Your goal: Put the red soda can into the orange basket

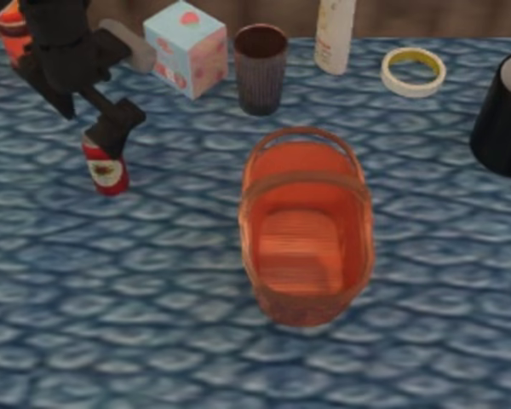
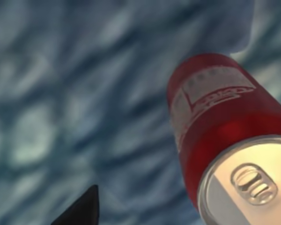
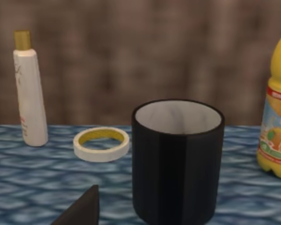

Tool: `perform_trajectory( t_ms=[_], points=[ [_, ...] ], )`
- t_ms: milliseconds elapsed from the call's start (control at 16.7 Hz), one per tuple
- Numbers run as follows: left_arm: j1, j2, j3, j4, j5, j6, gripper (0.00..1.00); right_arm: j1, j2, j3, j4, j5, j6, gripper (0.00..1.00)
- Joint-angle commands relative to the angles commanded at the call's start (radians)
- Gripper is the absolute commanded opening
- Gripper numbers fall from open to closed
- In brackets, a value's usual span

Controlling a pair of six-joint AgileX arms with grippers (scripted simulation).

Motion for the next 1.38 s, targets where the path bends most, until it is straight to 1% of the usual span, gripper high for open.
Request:
perform_trajectory(
  t_ms=[420,780,1080,1380],
  points=[
    [-0.004,0.009,0.004,0.004,-0.001,0.001,1.00,0.000,0.000,0.000,0.000,0.000,0.000,1.00],
    [0.001,0.021,-0.143,0.166,-0.001,0.003,1.00,0.000,0.000,0.000,0.000,0.000,0.000,1.00],
    [0.002,0.024,-0.163,0.185,-0.001,0.004,1.00,0.000,0.000,0.000,0.000,0.000,0.000,1.00],
    [0.002,0.024,-0.163,0.185,-0.001,0.004,0.62,0.000,0.000,0.000,0.000,0.000,0.000,1.00]
  ],
)
